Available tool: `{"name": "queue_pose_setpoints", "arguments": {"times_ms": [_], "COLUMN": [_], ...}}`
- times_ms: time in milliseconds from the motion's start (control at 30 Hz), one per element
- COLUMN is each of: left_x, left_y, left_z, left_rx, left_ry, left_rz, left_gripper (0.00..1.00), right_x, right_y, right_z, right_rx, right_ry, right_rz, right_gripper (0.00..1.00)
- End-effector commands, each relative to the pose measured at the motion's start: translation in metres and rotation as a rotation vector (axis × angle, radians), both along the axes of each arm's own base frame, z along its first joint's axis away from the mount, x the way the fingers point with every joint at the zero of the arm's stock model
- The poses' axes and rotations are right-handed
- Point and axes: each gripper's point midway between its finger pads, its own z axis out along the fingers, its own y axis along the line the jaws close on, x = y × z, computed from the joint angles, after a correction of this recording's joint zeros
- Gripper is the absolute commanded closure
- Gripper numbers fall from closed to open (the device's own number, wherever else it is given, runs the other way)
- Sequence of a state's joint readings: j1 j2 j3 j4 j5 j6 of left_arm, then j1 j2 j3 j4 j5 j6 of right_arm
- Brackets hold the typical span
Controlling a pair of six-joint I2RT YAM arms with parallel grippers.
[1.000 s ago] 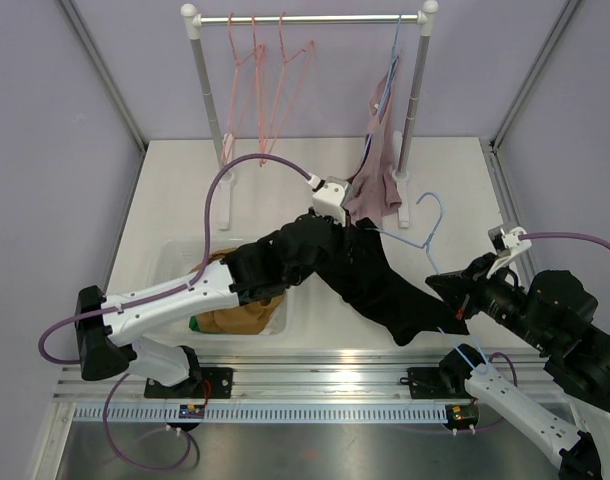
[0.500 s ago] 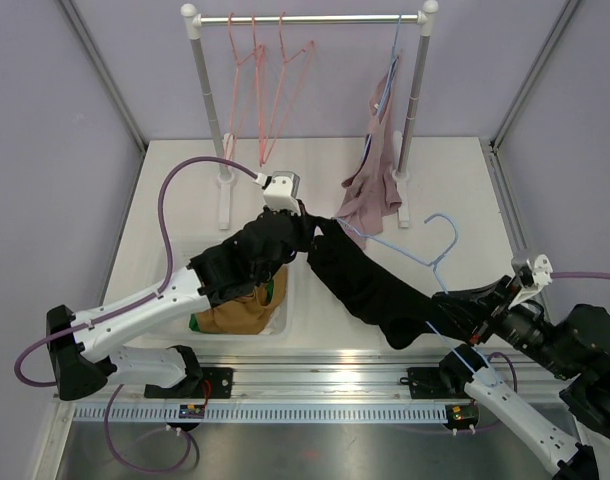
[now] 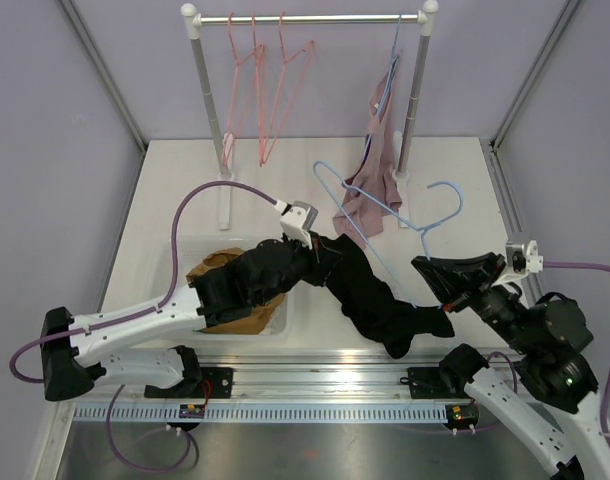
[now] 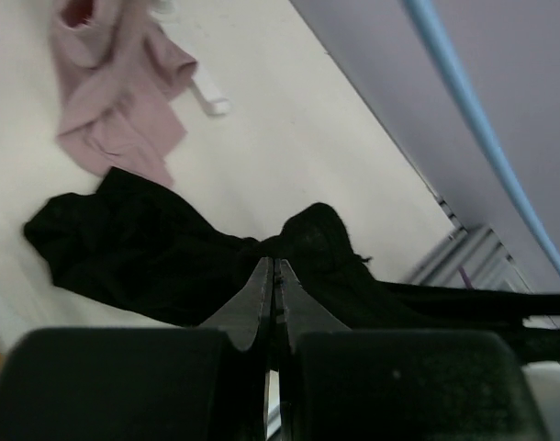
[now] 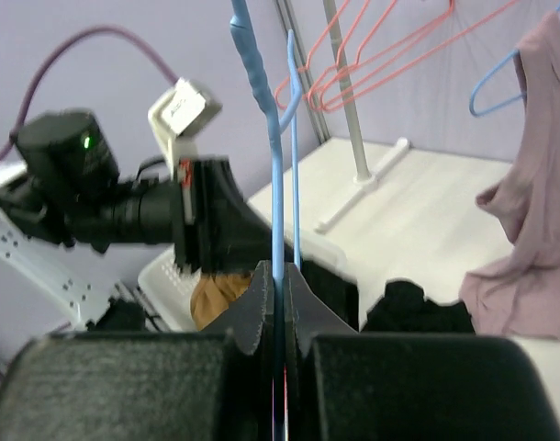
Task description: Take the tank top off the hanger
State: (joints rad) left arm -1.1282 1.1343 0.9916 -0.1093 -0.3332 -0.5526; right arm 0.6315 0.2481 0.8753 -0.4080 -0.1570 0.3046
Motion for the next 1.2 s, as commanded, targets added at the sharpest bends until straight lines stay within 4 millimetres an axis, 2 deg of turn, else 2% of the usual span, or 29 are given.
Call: {"name": "queue_pose_setpoints", "arguments": {"times_ms": [0,33,100,133,200,233,267,300,333,367,400,433,533,667,733,767,800,833,867,900,967,1033,1100,1133,1167], "left_x": [-0.022,-0.026,-0.034,-0.035,-0.036,-0.036,-0.036,-0.033,-0.033,-0.033,-0.032,-0.035,-0.041,-0.043,-0.043,-0.043,-0.043,-0.042,-0.041,-0.038,-0.035,-0.028,-0.021,-0.021,-0.014], "left_y": [-0.013,-0.013,-0.015,-0.014,-0.010,-0.008,-0.004,0.001,0.004,0.008,0.010,0.012,0.011,0.019,0.024,0.026,0.030,0.034,0.040,0.047,0.063,0.090,0.113,0.131,0.150], "left_z": [0.010,-0.004,-0.004,-0.011,-0.016,-0.019,-0.024,-0.027,-0.028,-0.032,-0.031,-0.027,-0.020,-0.004,-0.001,0.000,0.003,0.009,0.004,0.007,0.004,0.000,0.012,0.004,0.019], "left_rx": [-0.100,-0.090,-0.124,-0.118,-0.106,-0.093,-0.062,-0.038,-0.025,0.003,0.004,-0.005,-0.028,-0.049,-0.035,-0.034,-0.034,-0.037,-0.002,0.007,0.070,0.142,0.170,0.244,0.259], "left_ry": [0.001,0.010,0.012,0.021,0.024,0.027,0.032,0.031,0.030,0.029,0.026,0.021,0.007,-0.012,-0.022,-0.023,-0.031,-0.039,-0.034,-0.041,-0.033,-0.031,-0.049,-0.032,-0.052], "left_rz": [-0.087,-0.100,-0.131,-0.132,-0.124,-0.119,-0.113,-0.087,-0.080,-0.076,-0.073,-0.081,-0.118,-0.116,-0.111,-0.109,-0.101,-0.090,-0.076,-0.046,0.002,0.092,0.189,0.231,0.316], "left_gripper": [1.00,1.00,1.00,1.00,1.00,0.96,0.84,0.76,0.62,0.52,0.42,0.36,0.36,0.30,0.28,0.27,0.21,0.08,0.01,0.01,0.01,0.01,0.01,0.01,0.01], "right_x": [0.015,0.017,0.022,0.021,0.032,0.035,0.048,0.054,0.058,0.071,0.076,0.078,0.073,0.073,0.063,0.072,0.077,0.083,0.091,0.094,0.103,0.111,0.120,0.128,0.134], "right_y": [0.005,0.006,0.005,0.002,0.001,0.001,0.008,0.011,0.012,0.014,0.012,0.011,0.015,0.038,0.034,0.032,0.030,0.030,0.031,0.029,0.024,0.020,0.017,0.023,0.028], "right_z": [0.054,0.066,0.072,0.078,0.079,0.086,0.083,0.084,0.089,0.085,0.085,0.086,0.084,0.076,0.081,0.079,0.079,0.083,0.082,0.089,0.088,0.088,0.086,0.085,0.082], "right_rx": [0.216,0.287,0.374,0.437,0.463,0.456,0.415,0.370,0.337,0.317,0.303,0.326,0.345,0.325,0.369,0.370,0.361,0.344,0.312,0.295,0.292,0.275,0.261,0.216,0.186], "right_ry": [-0.157,-0.226,-0.269,-0.338,-0.350,-0.351,-0.314,-0.318,-0.315,-0.295,-0.311,-0.345,-0.489,-0.518,-0.618,-0.612,-0.613,-0.600,-0.585,-0.592,-0.594,-0.599,-0.572,-0.529,-0.480], "right_rz": [-0.016,-0.015,-0.022,-0.022,-0.060,-0.075,-0.090,-0.110,-0.123,-0.164,-0.192,-0.203,-0.190,-0.090,-0.091,-0.129,-0.158,-0.180,-0.205,-0.232,-0.287,-0.339,-0.379,-0.375,-0.362], "right_gripper": [1.00,1.00,1.00,1.00,1.00,1.00,1.00,1.00,1.00,1.00,1.00,1.00,1.00,1.00,1.00,1.00,1.00,1.00,1.00,1.00,1.00,1.00,1.00,1.00,1.00]}}
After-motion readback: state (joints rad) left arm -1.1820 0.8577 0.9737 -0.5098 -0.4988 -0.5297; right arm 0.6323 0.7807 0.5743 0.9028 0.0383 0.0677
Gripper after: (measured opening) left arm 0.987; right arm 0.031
